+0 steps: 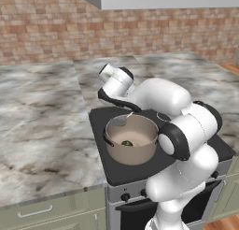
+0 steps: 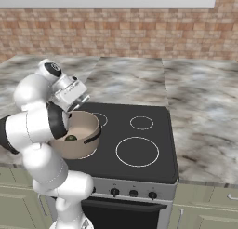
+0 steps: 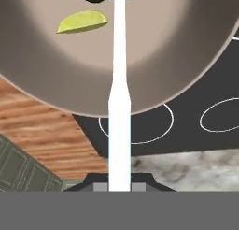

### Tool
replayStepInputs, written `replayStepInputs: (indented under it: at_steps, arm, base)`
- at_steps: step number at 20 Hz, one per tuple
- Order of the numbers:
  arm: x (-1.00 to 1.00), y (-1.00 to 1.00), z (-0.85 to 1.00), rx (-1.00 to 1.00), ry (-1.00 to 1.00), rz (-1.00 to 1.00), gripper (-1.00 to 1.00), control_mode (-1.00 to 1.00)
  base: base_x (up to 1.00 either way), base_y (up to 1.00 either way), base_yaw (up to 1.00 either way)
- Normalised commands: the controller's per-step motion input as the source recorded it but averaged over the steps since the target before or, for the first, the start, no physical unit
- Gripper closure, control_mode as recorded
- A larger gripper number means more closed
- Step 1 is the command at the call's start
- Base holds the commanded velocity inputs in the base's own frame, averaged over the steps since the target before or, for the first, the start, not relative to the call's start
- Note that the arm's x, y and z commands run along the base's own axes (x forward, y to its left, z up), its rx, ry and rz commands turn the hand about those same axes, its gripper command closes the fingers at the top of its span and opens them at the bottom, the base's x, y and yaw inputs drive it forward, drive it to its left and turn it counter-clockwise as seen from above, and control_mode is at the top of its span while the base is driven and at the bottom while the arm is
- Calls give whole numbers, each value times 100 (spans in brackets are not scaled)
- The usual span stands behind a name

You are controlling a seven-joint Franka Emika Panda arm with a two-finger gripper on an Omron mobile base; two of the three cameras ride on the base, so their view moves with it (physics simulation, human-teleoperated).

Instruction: Put the squash and lemon wedge in the pot. Retrieve the spatula and lightly stir the vegetables in the pot.

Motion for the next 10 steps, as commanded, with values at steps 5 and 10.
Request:
replayStepInputs:
  at_steps: [5,10]
  arm:
    - [45,-20,0,0,16,27,100,-100]
    - [71,-4,-3,0,26,24,100,-100]
  base:
    - [0,0,0]
    - [0,0,0]
